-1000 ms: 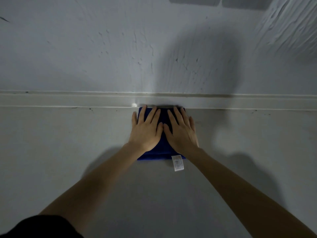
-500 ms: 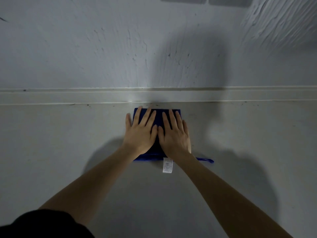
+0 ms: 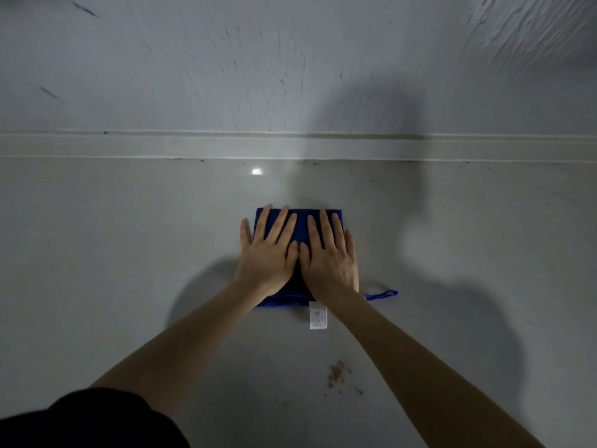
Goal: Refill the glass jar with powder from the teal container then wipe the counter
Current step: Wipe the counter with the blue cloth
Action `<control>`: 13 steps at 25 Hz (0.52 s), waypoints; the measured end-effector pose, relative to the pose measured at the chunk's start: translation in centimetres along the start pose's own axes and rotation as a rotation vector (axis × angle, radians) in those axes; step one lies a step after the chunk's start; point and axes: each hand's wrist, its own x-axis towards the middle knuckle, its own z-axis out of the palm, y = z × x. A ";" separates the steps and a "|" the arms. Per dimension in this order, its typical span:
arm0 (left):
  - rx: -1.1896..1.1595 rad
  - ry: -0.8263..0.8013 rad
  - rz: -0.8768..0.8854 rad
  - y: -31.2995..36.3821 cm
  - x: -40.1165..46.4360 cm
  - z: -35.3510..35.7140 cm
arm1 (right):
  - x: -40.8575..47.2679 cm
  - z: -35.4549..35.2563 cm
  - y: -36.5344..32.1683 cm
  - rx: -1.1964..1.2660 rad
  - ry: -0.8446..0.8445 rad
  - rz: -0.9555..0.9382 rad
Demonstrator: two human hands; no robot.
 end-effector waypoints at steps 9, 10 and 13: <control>-0.008 -0.003 -0.040 -0.7 -9.3 -0.8 | -7.9 0.6 -3.9 -0.010 -0.019 -0.042; -0.003 -0.006 -0.051 -0.7 -10.2 -0.8 | -8.7 0.7 -4.2 -0.013 -0.017 -0.051; 0.020 -0.012 -0.074 -0.9 -12.6 -0.8 | -10.9 1.0 -5.1 -0.018 -0.018 -0.061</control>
